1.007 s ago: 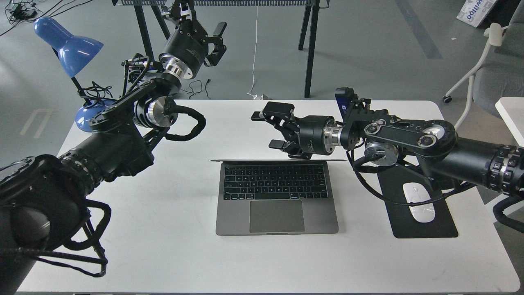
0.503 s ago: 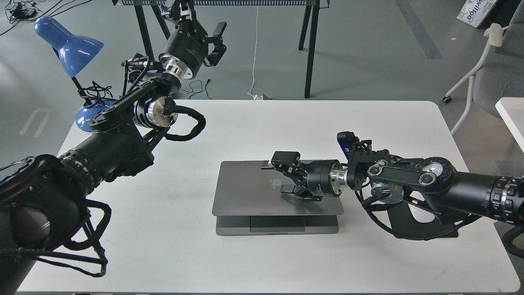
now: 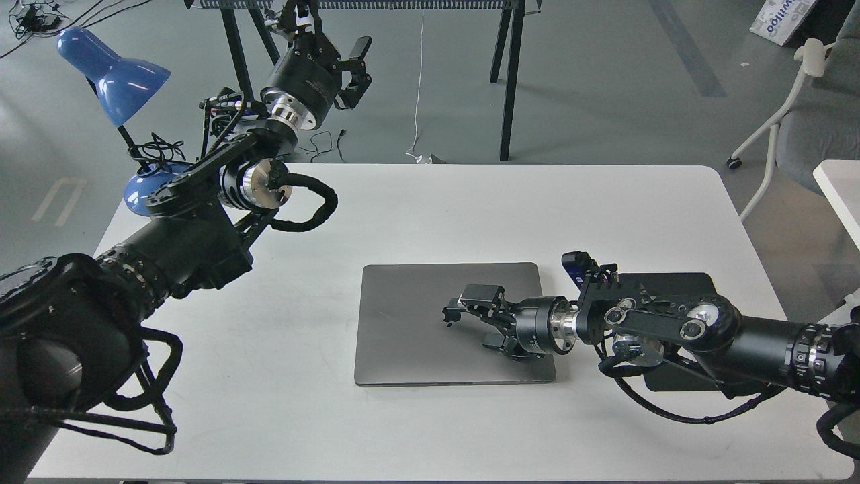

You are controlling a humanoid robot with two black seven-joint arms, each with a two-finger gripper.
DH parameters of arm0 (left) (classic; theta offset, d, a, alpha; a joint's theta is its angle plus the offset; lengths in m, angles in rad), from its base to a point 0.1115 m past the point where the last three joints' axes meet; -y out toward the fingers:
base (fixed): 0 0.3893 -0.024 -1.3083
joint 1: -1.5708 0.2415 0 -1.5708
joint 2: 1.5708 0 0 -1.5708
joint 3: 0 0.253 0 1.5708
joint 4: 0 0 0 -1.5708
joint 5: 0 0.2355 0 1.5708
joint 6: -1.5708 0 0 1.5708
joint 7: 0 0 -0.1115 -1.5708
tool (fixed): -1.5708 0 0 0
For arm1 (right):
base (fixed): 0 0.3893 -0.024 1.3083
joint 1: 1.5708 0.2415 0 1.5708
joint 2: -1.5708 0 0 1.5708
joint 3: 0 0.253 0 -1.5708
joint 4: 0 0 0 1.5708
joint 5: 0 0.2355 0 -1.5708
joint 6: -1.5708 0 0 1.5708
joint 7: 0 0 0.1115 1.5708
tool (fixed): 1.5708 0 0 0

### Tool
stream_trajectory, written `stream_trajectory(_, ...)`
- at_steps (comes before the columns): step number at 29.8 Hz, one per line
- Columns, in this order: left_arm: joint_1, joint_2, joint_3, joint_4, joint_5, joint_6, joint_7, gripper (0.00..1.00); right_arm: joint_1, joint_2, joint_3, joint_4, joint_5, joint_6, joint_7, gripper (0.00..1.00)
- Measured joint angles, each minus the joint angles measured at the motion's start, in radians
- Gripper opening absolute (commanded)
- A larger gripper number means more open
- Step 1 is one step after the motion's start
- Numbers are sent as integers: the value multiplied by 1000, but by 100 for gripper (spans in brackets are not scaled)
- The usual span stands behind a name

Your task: Close notebook with right arm

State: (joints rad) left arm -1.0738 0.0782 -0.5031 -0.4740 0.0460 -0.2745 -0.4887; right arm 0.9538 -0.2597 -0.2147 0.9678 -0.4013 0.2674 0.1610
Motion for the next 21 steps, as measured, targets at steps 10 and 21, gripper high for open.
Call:
stream_trajectory(10,0,0,0,0,0,0,0,100,27,-10,83,41,5,10,5,100)
stream_trajectory(21,0,0,0,0,2,0,0,100,128,-69,469,3,2,9,4,100)
